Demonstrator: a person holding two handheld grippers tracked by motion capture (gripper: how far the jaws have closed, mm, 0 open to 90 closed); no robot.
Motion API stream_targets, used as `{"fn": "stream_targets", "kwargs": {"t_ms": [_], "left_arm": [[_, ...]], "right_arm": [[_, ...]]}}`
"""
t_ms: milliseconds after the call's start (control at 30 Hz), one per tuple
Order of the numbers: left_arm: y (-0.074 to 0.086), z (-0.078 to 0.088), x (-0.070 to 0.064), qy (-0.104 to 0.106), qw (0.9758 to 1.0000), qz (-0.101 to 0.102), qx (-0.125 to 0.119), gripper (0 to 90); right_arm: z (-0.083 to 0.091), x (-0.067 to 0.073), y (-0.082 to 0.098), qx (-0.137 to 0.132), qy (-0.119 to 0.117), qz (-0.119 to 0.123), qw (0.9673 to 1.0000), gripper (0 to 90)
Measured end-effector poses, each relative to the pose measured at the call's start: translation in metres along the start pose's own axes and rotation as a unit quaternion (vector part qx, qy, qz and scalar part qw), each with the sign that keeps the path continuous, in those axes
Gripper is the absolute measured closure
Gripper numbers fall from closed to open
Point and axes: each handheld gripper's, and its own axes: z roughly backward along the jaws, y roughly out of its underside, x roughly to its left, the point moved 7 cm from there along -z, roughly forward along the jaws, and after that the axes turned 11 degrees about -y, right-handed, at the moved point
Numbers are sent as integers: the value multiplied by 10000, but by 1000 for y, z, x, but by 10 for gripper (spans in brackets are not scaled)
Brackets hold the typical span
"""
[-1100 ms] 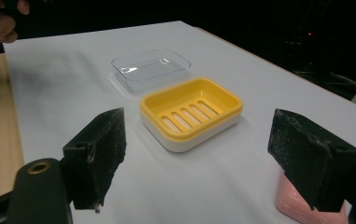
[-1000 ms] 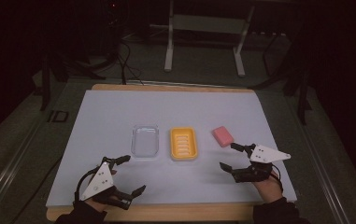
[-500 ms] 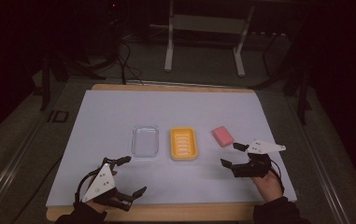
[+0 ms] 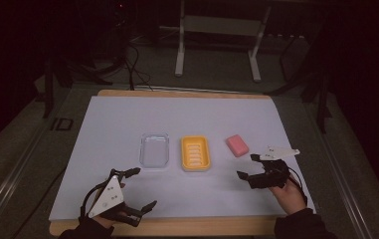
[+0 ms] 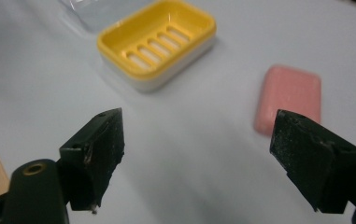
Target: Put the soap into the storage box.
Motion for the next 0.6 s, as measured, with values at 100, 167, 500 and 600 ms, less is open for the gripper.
{"fn": "stream_targets", "kwargs": {"t_ms": [100,167,500,600], "left_arm": [[0,0,-1,19,10000,-12,10,6],[0,-1,-1,12,10000,-18,16,6],[1,-1,-2,6,10000,-55,63,6],[1,-2,-2,10,10000,-42,65,6]], "right_arm": [[-2,0,5,274,-109,-145,9995,178],[-3,0,8,402,-162,-255,9987,168],[0,-12,25,1169,357,-946,9880,163],[2,-14,29,1323,409,-1140,9838,180]]}}
